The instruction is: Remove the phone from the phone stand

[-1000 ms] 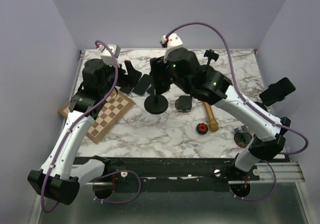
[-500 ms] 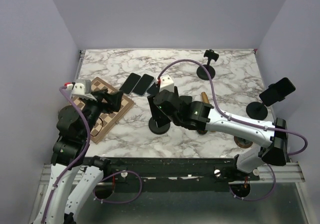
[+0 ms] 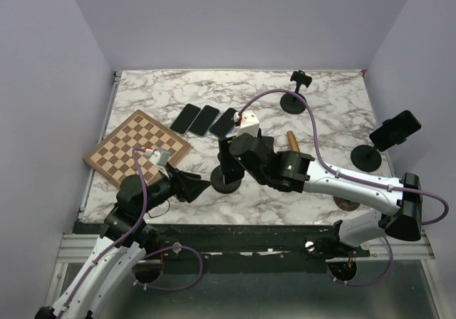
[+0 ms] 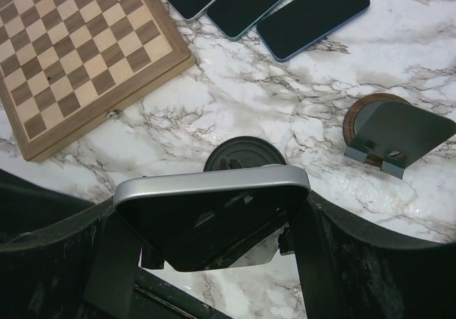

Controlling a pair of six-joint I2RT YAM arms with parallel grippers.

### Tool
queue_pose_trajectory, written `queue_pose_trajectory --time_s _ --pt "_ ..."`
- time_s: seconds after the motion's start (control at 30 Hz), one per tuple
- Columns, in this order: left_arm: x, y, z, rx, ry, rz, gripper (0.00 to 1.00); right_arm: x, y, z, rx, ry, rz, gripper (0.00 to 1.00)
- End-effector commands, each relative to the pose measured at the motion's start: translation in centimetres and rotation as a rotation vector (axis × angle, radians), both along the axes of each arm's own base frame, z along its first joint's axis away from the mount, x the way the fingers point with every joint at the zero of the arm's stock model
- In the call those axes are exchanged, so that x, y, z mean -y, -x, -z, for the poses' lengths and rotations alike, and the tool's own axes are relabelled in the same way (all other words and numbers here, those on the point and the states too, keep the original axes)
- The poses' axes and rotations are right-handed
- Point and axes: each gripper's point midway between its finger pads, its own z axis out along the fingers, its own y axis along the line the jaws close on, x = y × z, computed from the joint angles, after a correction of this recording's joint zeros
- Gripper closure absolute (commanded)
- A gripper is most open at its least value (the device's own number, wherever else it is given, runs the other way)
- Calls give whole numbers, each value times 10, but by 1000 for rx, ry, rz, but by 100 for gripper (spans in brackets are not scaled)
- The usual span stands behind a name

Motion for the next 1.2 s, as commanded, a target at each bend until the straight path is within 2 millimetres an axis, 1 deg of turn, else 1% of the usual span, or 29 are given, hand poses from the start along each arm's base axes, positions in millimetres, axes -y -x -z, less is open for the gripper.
queue_pose_trajectory --time_s 0.0,0.07,0.17,0.23,0.33,0.47,0.57,0.67,0.8,0.9,1.17 --pt "23 21 -18 104 106 107 31 -13 8 -15 -44 -111 -4 99" --pt "30 21 -13 119 96 127 31 -15 10 -13 -57 -115 -20 99" --pt "42 19 -4 111 45 162 26 -18 13 -14 -63 -123 -41 99" --pt "47 17 -7 139 24 170 26 -20 14 -15 -66 -122 -55 99" --pt "49 10 -10 164 -25 150 26 -23 17 -15 -70 -122 -79 99" --pt "51 2 -16 189 -60 139 34 -26 19 -14 -84 -119 -96 99" --pt "53 0 -21 207 -58 143 44 -27 21 -12 -91 -118 -104 99" --pt "59 1 -18 205 -55 170 50 -25 20 -9 -91 -114 -99 99" --pt "62 2 -15 193 -52 179 53 -26 21 -10 -91 -120 -105 99" --pt "63 2 -18 195 -44 182 59 -27 22 -9 -89 -124 -111 99" --pt "65 1 -20 173 -28 179 67 -31 23 -2 -99 -110 -124 99"
